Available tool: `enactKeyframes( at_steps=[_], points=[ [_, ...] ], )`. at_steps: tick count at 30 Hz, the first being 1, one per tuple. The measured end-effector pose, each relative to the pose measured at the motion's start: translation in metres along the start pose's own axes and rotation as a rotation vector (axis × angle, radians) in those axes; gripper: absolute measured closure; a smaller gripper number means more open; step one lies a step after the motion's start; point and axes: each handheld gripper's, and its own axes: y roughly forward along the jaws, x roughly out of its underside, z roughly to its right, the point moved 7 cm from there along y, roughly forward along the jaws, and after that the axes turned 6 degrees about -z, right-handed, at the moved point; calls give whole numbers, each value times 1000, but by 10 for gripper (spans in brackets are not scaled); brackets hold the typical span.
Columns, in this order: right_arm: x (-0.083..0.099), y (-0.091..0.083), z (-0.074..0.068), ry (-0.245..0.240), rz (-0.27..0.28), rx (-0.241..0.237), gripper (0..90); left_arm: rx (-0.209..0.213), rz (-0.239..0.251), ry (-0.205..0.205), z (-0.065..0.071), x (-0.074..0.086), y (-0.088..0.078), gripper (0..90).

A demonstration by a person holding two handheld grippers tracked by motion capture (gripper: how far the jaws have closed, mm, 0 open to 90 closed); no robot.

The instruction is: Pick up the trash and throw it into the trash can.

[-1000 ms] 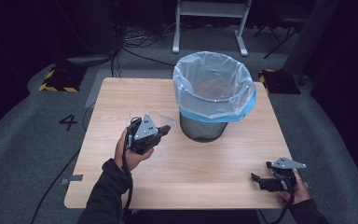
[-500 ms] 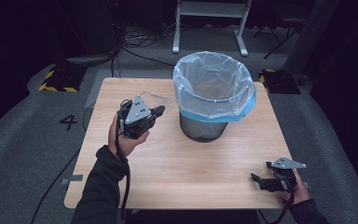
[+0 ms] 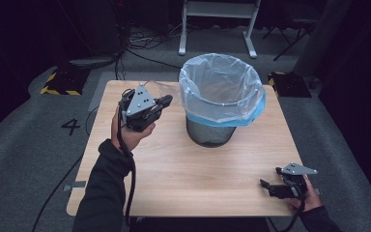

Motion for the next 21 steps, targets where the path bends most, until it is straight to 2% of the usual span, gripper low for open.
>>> enactKeyframes(
  at_steps=[2, 8, 9, 10, 14, 21],
  points=[
    [0, 0, 0, 2, -1, -1, 133, 5, 23, 0, -2, -8, -1, 886],
    [0, 0, 0, 1, -1, 0, 133, 9, 33, 5, -3, -17, 5, 882],
    [0, 0, 0, 1, -1, 0, 133, 21, 29, 5, -3, -19, 6, 882],
    [0, 0, 0, 2, -1, -1, 133, 18, 48, 2, -3, -23, 8, 884],
    [0, 0, 0, 2, -1, 0, 133, 33, 60, 6, -2, -31, 10, 885],
    [0, 0, 0, 0, 0, 0, 133, 67, 55, 21, 3, -46, 22, 886]
  ],
)
